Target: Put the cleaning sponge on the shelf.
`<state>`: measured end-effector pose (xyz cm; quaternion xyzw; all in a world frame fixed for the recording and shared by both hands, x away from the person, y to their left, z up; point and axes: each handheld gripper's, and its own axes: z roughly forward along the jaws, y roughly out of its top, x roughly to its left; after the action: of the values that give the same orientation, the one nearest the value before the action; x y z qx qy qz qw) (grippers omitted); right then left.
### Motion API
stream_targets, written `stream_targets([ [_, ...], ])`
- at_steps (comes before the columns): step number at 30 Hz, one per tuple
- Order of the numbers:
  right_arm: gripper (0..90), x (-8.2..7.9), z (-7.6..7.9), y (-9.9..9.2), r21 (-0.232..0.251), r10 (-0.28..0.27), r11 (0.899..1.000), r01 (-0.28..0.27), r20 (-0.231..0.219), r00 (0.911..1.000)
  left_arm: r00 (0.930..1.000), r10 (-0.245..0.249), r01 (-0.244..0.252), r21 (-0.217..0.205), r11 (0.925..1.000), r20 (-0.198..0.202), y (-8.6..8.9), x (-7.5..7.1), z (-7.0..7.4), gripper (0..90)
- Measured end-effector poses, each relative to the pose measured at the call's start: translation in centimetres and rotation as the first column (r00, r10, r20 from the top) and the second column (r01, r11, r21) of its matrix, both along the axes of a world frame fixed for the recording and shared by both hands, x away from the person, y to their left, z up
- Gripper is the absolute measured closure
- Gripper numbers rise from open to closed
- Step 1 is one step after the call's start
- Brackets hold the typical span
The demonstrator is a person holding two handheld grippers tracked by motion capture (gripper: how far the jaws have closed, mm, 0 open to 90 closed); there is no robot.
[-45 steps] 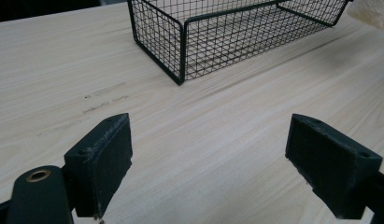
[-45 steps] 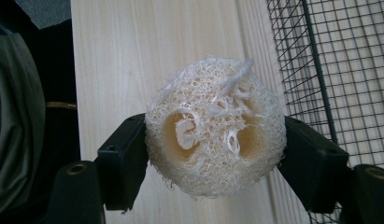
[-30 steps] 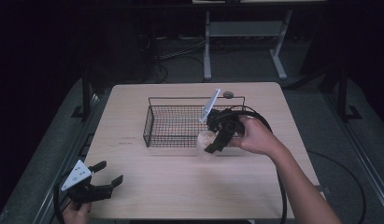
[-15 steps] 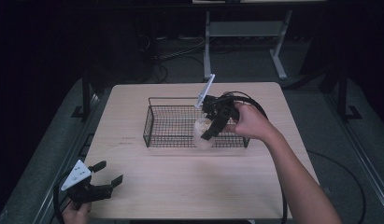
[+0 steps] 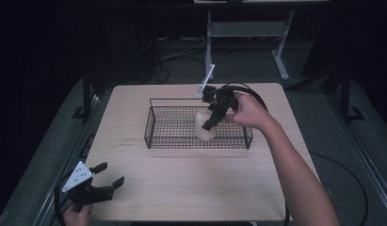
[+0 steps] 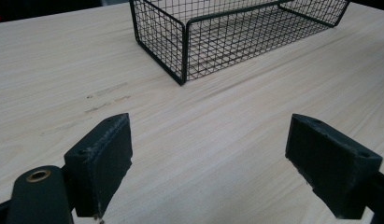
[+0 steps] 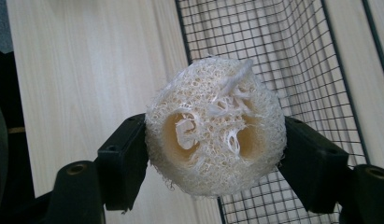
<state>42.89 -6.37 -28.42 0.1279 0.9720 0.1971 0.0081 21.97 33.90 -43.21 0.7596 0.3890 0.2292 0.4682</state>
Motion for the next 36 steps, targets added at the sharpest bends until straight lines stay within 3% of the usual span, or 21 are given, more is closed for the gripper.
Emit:
stream_targets([
  [18,28.2,3.1,-1.3,-0.9,0.010,-0.089,0.996,0.089,-0.019,0.9959,1.0000,-0.001,0.001,0.005,1.0000,-0.003,-0.1,0.0,0.0,14.0],
  [36,28.1,5.2,-3.4,-1.0,-0.007,-0.128,0.992,0.128,-0.033,0.9912,1.0000,-0.001,0.001,0.004,1.0000,-0.006,-0.3,0.3,-0.1,13.9],
])
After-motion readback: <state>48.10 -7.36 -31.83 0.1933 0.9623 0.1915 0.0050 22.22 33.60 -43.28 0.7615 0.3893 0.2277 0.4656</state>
